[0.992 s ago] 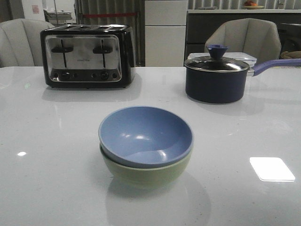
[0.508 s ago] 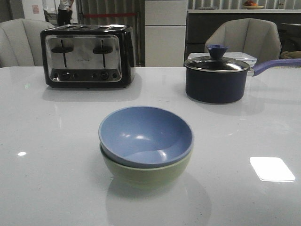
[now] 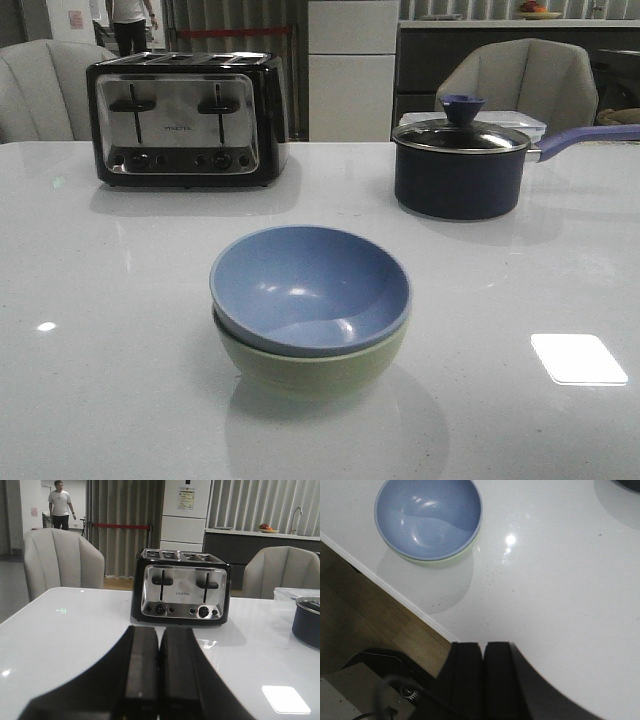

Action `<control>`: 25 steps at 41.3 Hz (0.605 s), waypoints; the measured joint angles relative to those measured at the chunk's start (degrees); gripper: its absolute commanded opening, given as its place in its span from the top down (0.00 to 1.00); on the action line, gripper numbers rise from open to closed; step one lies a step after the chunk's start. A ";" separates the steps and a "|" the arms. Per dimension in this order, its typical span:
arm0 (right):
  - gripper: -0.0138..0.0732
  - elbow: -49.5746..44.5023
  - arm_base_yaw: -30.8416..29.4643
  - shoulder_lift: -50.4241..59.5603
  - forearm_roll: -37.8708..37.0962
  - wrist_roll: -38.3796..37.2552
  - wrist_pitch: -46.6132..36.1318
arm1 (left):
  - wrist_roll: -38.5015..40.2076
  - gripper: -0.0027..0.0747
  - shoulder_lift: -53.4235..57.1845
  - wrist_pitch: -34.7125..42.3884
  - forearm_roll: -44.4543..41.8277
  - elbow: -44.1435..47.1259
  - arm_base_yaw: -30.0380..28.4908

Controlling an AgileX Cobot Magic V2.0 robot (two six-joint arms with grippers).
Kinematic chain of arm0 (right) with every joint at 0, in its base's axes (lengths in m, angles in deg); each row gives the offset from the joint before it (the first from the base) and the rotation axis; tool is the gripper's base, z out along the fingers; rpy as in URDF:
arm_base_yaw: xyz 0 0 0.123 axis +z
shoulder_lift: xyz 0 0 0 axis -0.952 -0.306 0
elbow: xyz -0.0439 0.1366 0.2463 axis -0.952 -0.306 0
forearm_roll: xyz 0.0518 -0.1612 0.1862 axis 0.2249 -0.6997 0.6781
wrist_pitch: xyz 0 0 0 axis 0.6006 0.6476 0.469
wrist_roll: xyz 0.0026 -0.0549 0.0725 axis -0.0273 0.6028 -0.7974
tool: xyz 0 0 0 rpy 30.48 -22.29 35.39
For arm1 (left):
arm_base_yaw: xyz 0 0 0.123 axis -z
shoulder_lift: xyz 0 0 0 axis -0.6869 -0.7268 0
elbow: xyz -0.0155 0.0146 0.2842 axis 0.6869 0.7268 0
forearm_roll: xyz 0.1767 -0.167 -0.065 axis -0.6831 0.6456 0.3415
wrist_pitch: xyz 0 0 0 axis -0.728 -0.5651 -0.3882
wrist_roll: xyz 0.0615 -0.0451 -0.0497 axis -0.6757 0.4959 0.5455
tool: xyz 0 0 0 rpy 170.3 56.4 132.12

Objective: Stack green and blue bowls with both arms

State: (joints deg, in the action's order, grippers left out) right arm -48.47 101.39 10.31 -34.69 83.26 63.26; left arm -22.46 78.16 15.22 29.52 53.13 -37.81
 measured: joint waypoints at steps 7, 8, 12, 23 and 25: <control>0.78 0.00 -2.42 1.65 0.10 0.00 0.00 | 0.00 0.84 0.00 0.00 0.00 0.00 0.00; 0.78 0.00 -3.66 2.33 0.10 0.00 0.00 | 0.00 0.84 0.00 0.00 0.00 0.00 0.00; 0.78 -1.58 -9.82 6.09 0.00 0.00 -2.27 | 0.00 0.84 0.00 0.00 0.00 0.00 0.00; 0.78 -18.16 -27.11 25.03 -0.95 0.00 -19.42 | 0.00 0.84 0.00 0.00 0.00 0.00 0.00; 0.78 -21.97 -29.41 29.12 -0.95 0.00 -22.03 | 0.00 0.84 0.00 0.00 0.00 0.00 0.00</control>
State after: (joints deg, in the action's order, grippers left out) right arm -70.44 71.98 39.43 -35.65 83.26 41.23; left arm -22.46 78.16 15.22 29.52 53.13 -37.81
